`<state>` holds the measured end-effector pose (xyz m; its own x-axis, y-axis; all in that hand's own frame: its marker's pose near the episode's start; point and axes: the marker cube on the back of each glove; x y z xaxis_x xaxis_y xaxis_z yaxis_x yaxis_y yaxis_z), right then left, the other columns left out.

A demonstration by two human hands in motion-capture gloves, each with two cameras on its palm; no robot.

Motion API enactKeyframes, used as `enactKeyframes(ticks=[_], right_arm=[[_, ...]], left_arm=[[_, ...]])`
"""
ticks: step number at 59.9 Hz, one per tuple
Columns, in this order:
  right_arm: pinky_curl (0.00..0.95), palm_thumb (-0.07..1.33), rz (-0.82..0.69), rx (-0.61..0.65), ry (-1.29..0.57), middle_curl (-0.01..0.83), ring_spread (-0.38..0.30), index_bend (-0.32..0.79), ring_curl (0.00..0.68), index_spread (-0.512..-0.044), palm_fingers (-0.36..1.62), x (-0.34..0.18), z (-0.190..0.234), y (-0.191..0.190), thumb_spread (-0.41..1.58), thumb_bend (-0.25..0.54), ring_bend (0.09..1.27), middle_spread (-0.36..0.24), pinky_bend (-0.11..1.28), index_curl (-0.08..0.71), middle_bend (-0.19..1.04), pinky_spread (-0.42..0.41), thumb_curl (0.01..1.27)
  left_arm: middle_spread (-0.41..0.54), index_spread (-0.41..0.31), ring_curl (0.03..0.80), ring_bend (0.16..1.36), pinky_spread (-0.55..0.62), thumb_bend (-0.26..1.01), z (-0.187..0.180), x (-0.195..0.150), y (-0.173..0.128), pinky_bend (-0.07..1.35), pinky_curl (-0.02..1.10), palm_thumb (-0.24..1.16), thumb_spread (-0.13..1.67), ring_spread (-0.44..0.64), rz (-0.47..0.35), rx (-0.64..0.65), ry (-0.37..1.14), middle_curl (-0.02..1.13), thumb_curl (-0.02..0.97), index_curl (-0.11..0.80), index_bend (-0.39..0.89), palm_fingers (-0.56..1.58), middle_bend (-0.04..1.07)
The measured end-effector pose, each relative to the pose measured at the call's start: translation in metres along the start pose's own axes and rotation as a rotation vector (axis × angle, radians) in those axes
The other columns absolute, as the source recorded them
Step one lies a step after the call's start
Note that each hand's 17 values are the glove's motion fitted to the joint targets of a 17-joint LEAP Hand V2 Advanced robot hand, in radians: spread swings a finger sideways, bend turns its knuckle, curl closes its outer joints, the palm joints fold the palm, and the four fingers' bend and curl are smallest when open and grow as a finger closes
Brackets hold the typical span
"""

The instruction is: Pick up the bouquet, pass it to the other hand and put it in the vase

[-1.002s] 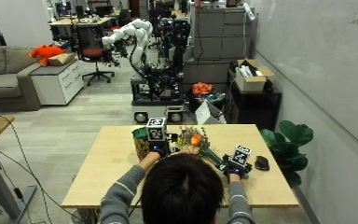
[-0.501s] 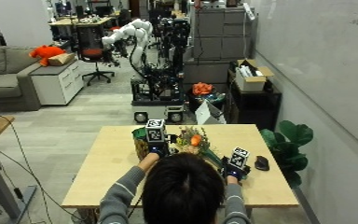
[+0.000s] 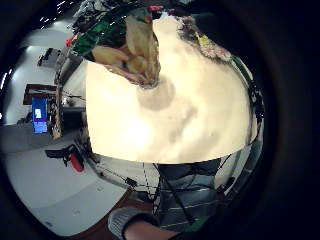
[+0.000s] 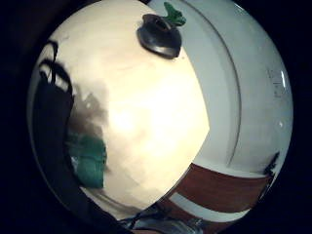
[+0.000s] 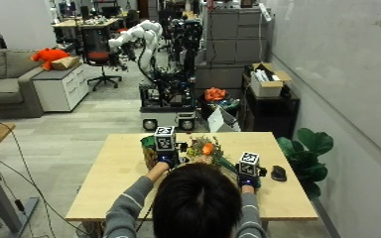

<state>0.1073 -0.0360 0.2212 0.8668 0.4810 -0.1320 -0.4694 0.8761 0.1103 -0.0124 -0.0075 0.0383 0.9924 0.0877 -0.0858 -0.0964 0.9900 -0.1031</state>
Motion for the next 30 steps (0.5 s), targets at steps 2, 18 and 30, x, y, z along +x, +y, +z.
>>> enactKeyframes(ticks=[2, 18, 30], right_arm=[[0.36, 0.83, -0.034, 0.077, -0.033, 0.441, -0.213, 0.19, 0.422, -0.248, 1.42, -0.006, 0.001, -0.007, 1.12, 0.091, 0.65, -0.18, 0.51, 0.37, 0.41, -0.291, 0.35], [0.438, 0.88, -0.034, 0.386, -0.115, 0.568, -0.207, 0.42, 0.521, -0.24, 1.52, -0.006, -0.008, -0.038, 1.07, 0.016, 0.84, -0.189, 0.61, 0.499, 0.69, -0.304, 0.38], [0.484, 1.0, -0.023, 0.407, -0.129, 0.614, -0.197, 0.55, 0.555, -0.218, 1.47, 0.011, -0.036, -0.038, 1.04, 0.025, 0.93, -0.176, 0.69, 0.566, 0.79, -0.279, 0.45]], left_arm=[[0.279, 0.071, 0.282, 0.54, 0.3, -0.02, -0.009, 0.004, 0.013, 0.28, 0.36, 0.33, 1.05, 0.34, 0.003, 0.007, 0.001, 0.33, 0.332, 0.328, 0.15, 0.31, 0.18], [0.279, 0.071, 0.282, 0.53, 0.3, -0.02, -0.018, 0.009, 0.029, 0.28, 0.36, 0.33, 1.06, 0.34, -0.024, -0.009, 0.004, 0.32, 0.33, 0.33, 0.16, 0.31, 0.18], [0.276, 0.061, 0.282, 0.53, 0.3, -0.02, -0.017, 0.016, 0.029, 0.28, 0.36, 0.33, 1.06, 0.33, 0.003, -0.062, 0.034, 0.32, 0.329, 0.336, 0.16, 0.32, 0.17]])
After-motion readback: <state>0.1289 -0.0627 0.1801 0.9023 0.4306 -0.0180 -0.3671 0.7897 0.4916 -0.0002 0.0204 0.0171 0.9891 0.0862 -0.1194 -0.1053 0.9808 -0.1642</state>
